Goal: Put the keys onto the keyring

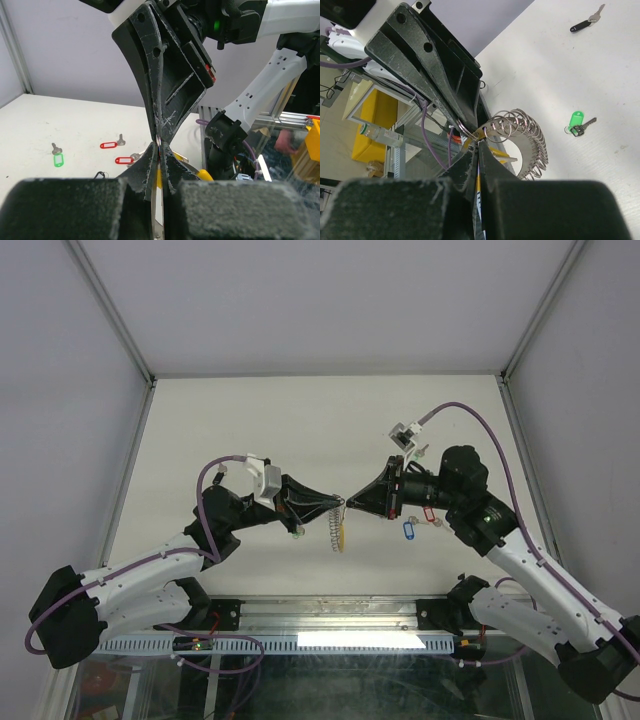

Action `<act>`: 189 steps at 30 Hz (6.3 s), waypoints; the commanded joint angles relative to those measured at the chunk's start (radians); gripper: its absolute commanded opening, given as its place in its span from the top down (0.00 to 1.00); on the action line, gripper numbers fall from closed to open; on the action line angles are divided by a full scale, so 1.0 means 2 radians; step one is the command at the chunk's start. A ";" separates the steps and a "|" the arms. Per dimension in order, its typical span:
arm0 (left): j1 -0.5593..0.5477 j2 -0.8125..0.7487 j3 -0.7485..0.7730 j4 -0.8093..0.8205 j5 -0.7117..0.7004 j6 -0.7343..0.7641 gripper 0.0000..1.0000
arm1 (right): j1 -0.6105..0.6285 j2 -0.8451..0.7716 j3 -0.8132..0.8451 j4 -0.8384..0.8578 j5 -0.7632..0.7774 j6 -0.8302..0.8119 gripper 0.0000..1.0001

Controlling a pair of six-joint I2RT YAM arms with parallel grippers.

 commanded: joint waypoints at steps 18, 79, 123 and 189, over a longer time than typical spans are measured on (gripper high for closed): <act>-0.005 -0.006 0.027 0.033 -0.002 -0.005 1.00 | 0.005 -0.002 0.035 -0.007 0.012 -0.036 0.83; -0.005 0.007 0.026 0.101 0.071 -0.041 1.00 | 0.052 -0.044 -0.120 0.353 -0.039 -0.187 0.74; -0.005 -0.015 0.161 -0.332 0.058 0.232 0.60 | 0.157 0.077 0.247 -0.341 0.188 -0.413 1.00; -0.005 0.018 0.208 -0.417 0.125 0.291 1.00 | 0.252 0.133 0.296 -0.342 0.316 -0.391 1.00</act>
